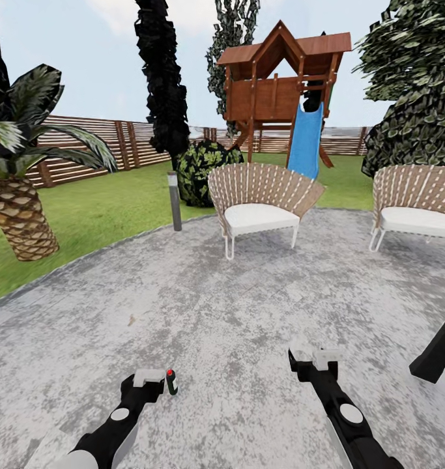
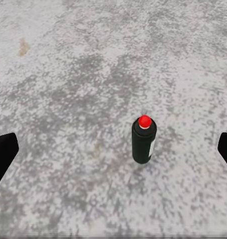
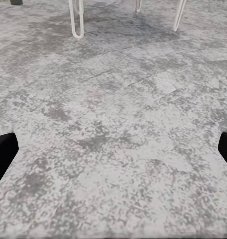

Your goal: In the garden, pick up the pesticide atomizer on the floor and spray pesticide onto both trees until each tree trunk is fully covered.

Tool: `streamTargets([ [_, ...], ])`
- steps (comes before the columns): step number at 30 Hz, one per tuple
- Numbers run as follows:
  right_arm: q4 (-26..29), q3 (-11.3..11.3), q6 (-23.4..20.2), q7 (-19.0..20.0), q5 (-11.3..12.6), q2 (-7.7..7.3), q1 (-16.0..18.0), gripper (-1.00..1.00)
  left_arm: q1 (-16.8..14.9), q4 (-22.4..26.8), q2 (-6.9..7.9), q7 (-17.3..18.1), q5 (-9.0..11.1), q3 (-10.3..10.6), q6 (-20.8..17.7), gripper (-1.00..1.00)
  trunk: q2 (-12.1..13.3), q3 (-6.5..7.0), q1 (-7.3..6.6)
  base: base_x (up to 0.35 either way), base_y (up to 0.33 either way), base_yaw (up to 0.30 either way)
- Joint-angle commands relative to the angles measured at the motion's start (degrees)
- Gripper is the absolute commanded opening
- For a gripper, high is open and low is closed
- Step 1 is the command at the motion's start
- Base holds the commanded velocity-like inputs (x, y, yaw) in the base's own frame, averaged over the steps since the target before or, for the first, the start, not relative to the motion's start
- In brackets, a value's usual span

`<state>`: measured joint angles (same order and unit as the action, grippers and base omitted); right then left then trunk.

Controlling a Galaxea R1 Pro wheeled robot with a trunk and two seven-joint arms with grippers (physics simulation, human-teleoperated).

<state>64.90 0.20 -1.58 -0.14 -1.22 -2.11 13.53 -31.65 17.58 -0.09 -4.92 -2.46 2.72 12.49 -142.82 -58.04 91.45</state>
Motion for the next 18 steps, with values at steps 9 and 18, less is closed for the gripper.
streamTargets([
  [9,-0.2,0.1,0.0,0.1,-0.1,0.00,0.0,1.00,0.1,-0.1,0.00,0.0,-0.1,0.1,3.7,1.00,-0.5,-2.78,0.43,0.000,0.000,0.000],
  [18,-0.3,0.1,0.0,0.1,-0.1,0.00,0.0,1.00,0.1,-0.2,0.08,-0.8,-3.3,0.0,6.4,1.00,-0.6,-5.60,0.66,0.000,0.000,0.000],
])
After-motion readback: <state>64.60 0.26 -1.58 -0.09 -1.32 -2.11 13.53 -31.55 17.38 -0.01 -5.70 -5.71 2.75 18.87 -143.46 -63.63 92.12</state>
